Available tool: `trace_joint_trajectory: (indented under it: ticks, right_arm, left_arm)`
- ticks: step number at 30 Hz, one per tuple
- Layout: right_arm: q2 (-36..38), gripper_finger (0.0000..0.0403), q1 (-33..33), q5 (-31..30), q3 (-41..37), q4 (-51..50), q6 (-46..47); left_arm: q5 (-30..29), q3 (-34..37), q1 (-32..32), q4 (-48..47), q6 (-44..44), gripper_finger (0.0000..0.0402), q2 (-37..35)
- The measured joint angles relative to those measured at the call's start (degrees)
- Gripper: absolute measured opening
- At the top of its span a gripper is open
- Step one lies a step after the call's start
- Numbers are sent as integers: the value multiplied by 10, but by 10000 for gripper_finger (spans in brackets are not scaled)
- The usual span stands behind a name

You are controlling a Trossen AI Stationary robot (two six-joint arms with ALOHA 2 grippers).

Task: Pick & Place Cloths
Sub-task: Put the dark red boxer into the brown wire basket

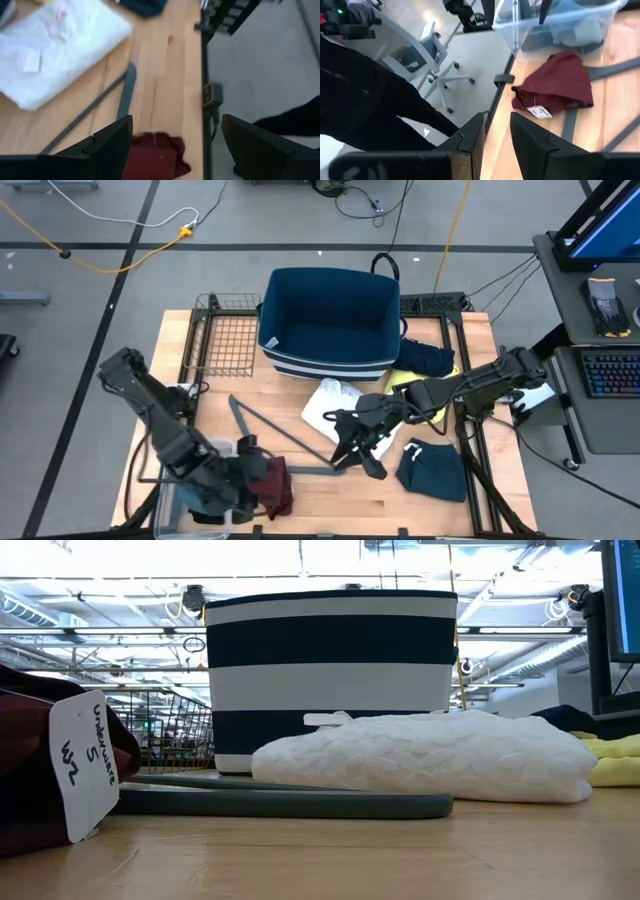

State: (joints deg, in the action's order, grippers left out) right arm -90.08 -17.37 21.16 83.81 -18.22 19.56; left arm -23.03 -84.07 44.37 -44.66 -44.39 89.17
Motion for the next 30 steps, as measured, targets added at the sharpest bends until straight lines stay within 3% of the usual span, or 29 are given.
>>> trace_joint_trajectory:
  ticks: [3,10,17,21,30]
  right_arm:
    - [0,86,0,-7,0,-23,-17]
    - [12,86,-3,-106,0,-82,-68]
    - [55,86,-25,-122,-8,-102,-129]
    - [97,86,-29,-122,-51,-74,-143]
    - [220,86,-30,-121,-214,101,-96]
  left_arm:
    - [33,0,-17,-13,-1,310,23]
    - [127,0,-51,-35,-67,310,76]
    - [200,0,-75,-40,-148,310,121]
    - [215,0,-84,-54,-191,310,137]
    - [221,0,-101,-68,-258,310,152]
